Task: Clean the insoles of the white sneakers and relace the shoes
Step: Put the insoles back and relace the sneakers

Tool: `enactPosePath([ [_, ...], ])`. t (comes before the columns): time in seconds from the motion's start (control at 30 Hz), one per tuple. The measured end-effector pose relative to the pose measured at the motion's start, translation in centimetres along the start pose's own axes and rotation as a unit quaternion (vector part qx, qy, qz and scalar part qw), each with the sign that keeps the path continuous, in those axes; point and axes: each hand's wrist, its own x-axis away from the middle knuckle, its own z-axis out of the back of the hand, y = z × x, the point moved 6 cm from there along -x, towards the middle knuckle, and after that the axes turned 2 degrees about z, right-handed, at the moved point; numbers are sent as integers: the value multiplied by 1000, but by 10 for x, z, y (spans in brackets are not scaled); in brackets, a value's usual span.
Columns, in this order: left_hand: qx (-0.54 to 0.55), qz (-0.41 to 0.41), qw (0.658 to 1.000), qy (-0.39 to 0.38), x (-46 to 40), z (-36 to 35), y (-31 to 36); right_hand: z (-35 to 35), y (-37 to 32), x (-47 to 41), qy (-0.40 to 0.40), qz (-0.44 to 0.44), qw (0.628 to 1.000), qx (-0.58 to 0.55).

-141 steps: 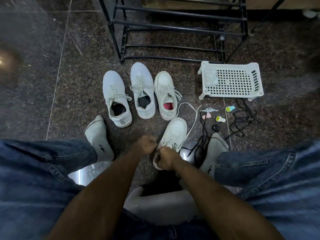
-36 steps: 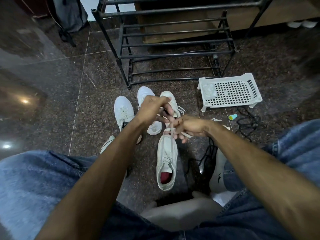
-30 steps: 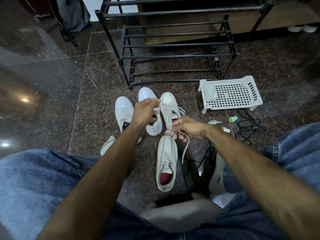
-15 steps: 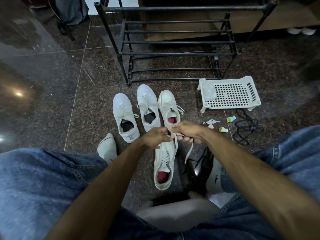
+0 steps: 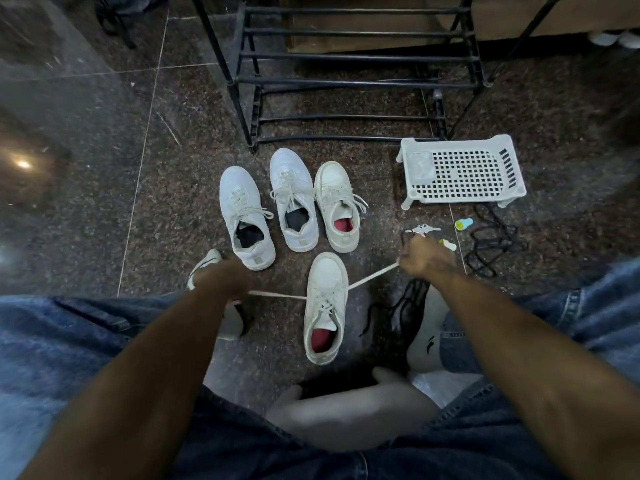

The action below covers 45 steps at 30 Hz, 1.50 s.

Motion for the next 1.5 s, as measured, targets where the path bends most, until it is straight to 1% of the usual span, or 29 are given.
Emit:
enactPosePath([
  [0.07,13,43,999,3,6,-7,-3,-8,-1,3,-6,11,998,65],
  [0.1,13,42,999,-4,7,-10,3,-13,-5,5,-14,26,996,89],
  [0.17,1,-22,999,-37,9,-18,23,-25,-19,8,-44,70,990,112],
  [0.27,43,-159,982,-88,14,-33,64,-54,-51,17,-92,160,977,106],
  [0.3,67,-180,976,-98,17,-39,76,-64,-63,22,-106,183,974,86],
  [0.37,111,-209,969,-69,23,-48,96,-84,-82,32,-125,217,967,46],
  [0.43,125,-189,973,-44,25,-60,105,-100,-93,40,-125,225,966,38],
  [0.5,103,-156,982,-22,27,-62,108,-104,-96,45,-99,218,970,36],
  [0.6,92,-172,980,-21,24,-63,109,-108,-98,44,-86,214,972,48],
  [0.67,80,-177,981,-29,20,-64,105,-109,-96,42,-102,216,970,48],
  [0.8,13,-105,992,-62,17,-55,86,-100,-85,35,-163,222,958,79],
  [0.83,14,-88,993,-74,14,-52,81,-97,-81,34,-181,217,956,74],
  [0.87,42,-74,992,-91,11,-52,78,-94,-77,33,-191,206,958,65],
  [0.9,97,-59,986,-118,10,-51,77,-92,-73,31,-195,195,960,51],
  [0.93,166,-50,973,-151,11,-51,80,-91,-69,30,-202,181,962,23],
  [0.97,242,-44,952,-185,12,-51,82,-91,-67,29,-219,171,961,-13],
  [1.03,399,-43,887,-229,11,-48,85,-88,-66,30,-252,162,952,-65],
  [1.07,486,-44,842,-230,8,-45,86,-86,-65,28,-261,157,949,-79],
  [1.13,646,-27,732,-217,1,-44,87,-80,-63,27,-274,147,944,-113],
  [1.17,696,-17,686,-213,-1,-45,88,-76,-63,28,-278,136,937,-161],
  [1.2,731,-9,647,-217,0,-46,93,-74,-64,28,-281,116,922,-238],
  [1.23,762,0,608,-221,1,-48,99,-72,-65,28,-283,93,896,-329],
  [1.27,799,9,558,-224,4,-49,108,-70,-68,28,-282,72,861,-417],
  [1.33,867,37,446,-217,7,-54,122,-72,-74,28,-273,27,783,-558],
  [1.37,890,52,403,-208,11,-57,128,-74,-79,28,-263,13,747,-611],
  [1.4,902,68,379,-197,12,-62,133,-78,-83,28,-252,-1,712,-655],
  [1.43,905,78,373,-188,12,-68,137,-83,-87,30,-239,-18,681,-692],
  [1.47,902,82,382,-182,12,-73,140,-90,-91,32,-231,-41,651,-722],
  [1.5,895,85,400,-180,12,-78,141,-98,-93,33,-223,-63,626,-745],
])
